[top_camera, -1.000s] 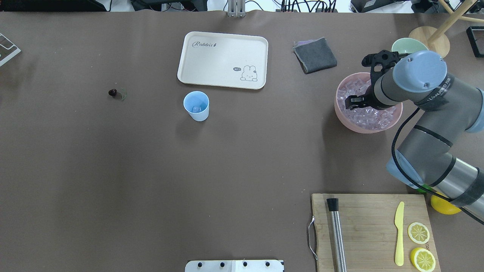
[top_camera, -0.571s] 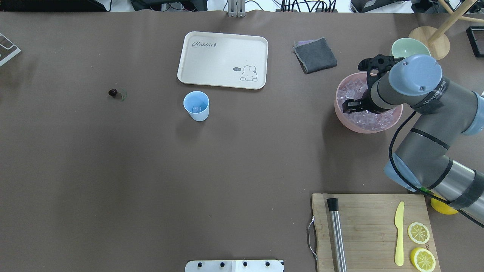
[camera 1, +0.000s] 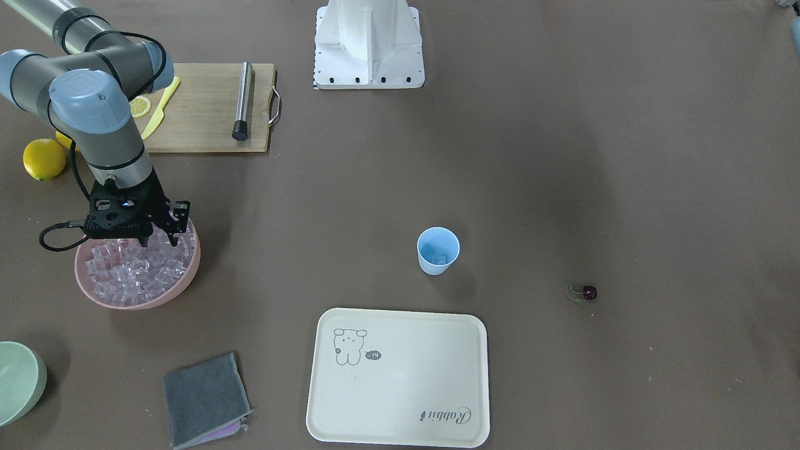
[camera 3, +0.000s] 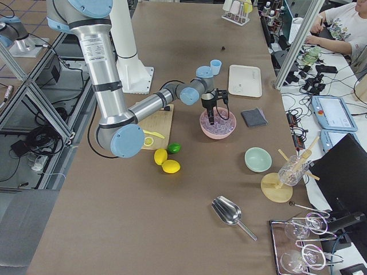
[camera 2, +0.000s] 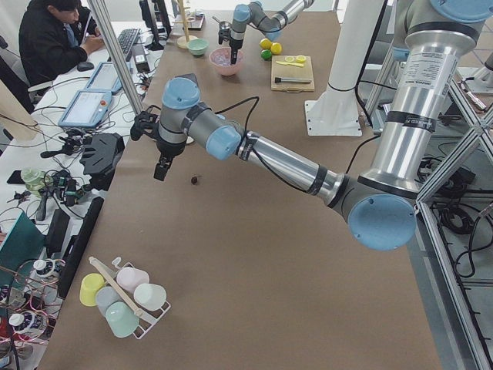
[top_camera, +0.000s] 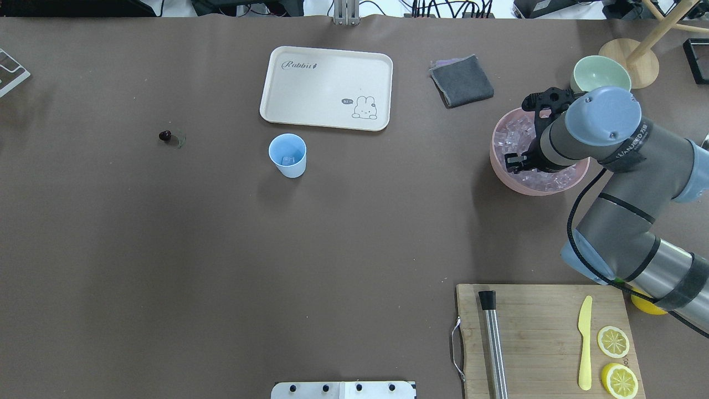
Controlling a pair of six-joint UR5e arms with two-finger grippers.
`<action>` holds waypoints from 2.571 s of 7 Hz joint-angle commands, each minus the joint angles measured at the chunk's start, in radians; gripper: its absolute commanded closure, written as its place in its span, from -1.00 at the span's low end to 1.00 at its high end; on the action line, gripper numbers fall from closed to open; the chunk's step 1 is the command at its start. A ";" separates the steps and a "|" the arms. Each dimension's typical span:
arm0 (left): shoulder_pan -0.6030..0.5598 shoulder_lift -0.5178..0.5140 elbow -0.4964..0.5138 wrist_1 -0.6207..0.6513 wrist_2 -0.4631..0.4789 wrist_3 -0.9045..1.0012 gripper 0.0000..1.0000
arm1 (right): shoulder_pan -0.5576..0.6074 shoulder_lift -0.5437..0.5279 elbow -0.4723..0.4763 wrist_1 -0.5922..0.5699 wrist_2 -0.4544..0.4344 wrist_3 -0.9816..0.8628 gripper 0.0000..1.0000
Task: Put ice and cherries in cup
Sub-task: 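Lower the right gripper into the bowl and grasp another ice cube, then carry the second ice cube with the right gripper over the cup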
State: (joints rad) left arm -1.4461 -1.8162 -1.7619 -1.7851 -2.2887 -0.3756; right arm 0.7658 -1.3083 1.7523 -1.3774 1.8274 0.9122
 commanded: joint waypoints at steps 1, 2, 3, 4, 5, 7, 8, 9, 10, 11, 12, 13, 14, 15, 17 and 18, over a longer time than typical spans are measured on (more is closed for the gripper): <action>0.001 -0.002 -0.002 0.001 0.000 -0.002 -0.95 | -0.003 0.003 0.000 0.000 0.003 -0.007 1.00; 0.003 -0.003 -0.002 0.001 0.000 -0.002 -0.96 | 0.004 0.001 0.003 -0.002 0.003 -0.010 1.00; 0.003 -0.003 -0.001 0.001 0.000 -0.002 -0.95 | 0.042 0.003 0.013 -0.003 0.009 -0.015 1.00; 0.003 -0.006 -0.001 0.001 0.000 -0.002 -0.95 | 0.091 0.004 0.045 -0.006 0.019 -0.018 1.00; 0.003 -0.011 -0.007 0.001 -0.002 -0.003 -0.95 | 0.133 0.012 0.088 -0.009 0.015 -0.018 1.00; 0.003 -0.008 -0.027 0.003 -0.011 -0.005 -0.96 | 0.162 0.152 0.081 -0.011 0.003 -0.007 1.00; 0.004 -0.009 -0.018 0.000 -0.011 -0.003 -0.95 | 0.161 0.255 0.055 -0.012 0.001 0.013 1.00; 0.006 -0.011 -0.025 0.001 -0.011 -0.003 -0.95 | 0.147 0.333 0.003 -0.005 -0.011 0.016 1.00; 0.006 -0.011 -0.027 0.001 -0.011 -0.003 -0.95 | 0.112 0.433 -0.055 -0.003 -0.048 0.034 1.00; 0.007 -0.011 -0.024 0.001 -0.011 -0.003 -0.95 | 0.054 0.493 -0.091 0.001 -0.109 0.040 1.00; 0.007 -0.012 -0.024 0.000 -0.011 -0.003 -0.95 | 0.000 0.556 -0.121 0.015 -0.178 0.043 1.00; 0.006 -0.015 -0.021 0.000 -0.011 -0.003 -0.95 | -0.044 0.587 -0.179 0.100 -0.204 0.045 1.00; 0.009 -0.015 -0.010 -0.002 -0.011 -0.003 -0.95 | -0.093 0.613 -0.239 0.177 -0.244 0.043 1.00; 0.015 -0.018 -0.010 -0.002 -0.011 -0.003 -0.95 | -0.158 0.670 -0.307 0.190 -0.314 0.043 1.00; 0.016 -0.018 -0.007 -0.002 -0.011 -0.003 -0.95 | -0.227 0.725 -0.432 0.333 -0.333 0.042 1.00; 0.016 -0.014 -0.007 -0.002 -0.011 -0.003 -0.95 | -0.249 0.727 -0.468 0.374 -0.349 0.036 1.00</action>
State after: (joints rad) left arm -1.4303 -1.8338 -1.7701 -1.7871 -2.2995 -0.3789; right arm 0.5502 -0.5939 1.3416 -1.0727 1.4961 0.9533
